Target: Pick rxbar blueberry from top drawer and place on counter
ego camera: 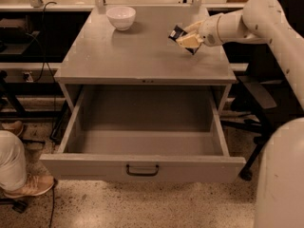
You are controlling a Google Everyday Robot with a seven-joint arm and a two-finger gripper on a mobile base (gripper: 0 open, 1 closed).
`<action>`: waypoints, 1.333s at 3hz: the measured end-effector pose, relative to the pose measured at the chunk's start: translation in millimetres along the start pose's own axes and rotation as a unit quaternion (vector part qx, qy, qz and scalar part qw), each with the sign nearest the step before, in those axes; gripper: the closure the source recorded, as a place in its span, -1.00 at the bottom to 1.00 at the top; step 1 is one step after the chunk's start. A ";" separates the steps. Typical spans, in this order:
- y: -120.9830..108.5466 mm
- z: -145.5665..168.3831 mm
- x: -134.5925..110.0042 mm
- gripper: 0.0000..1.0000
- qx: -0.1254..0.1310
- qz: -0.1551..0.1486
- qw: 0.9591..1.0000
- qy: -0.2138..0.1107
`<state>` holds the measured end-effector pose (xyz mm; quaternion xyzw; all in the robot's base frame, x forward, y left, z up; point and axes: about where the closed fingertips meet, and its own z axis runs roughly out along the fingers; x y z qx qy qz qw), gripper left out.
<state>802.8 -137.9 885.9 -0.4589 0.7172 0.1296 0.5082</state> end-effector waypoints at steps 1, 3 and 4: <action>-7.3 16.0 -1.9 0.00 -0.013 0.000 1.000 0.002; -9.4 23.3 -2.6 -1.00 -0.028 0.006 1.000 0.013; -9.7 23.3 -2.8 -1.00 -0.028 0.006 0.999 0.014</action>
Offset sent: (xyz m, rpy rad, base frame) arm 0.0287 0.0035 -0.0003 -0.0157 0.0553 0.0294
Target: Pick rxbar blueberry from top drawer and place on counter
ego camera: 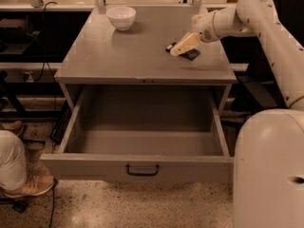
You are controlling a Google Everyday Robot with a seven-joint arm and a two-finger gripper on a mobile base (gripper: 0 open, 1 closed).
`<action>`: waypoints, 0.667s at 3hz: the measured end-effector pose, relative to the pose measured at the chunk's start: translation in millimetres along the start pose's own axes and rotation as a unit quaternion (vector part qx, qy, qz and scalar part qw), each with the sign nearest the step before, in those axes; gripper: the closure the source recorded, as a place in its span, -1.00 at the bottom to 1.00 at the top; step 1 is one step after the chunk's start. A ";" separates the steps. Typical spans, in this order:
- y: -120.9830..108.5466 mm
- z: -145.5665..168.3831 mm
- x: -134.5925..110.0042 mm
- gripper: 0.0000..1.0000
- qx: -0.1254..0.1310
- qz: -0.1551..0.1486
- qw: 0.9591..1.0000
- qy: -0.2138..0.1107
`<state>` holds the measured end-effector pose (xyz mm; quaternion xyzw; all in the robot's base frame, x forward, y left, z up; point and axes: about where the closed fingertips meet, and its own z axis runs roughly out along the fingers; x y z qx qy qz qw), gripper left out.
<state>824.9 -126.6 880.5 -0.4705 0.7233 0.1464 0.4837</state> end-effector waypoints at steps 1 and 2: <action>-3.6 -33.6 13.7 -1.00 0.028 0.019 0.999 0.007; -7.8 -100.5 27.1 -1.00 0.094 0.045 0.995 0.006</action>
Offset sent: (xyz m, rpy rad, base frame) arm -0.1199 -0.1418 0.0063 0.0269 -0.0042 -0.3600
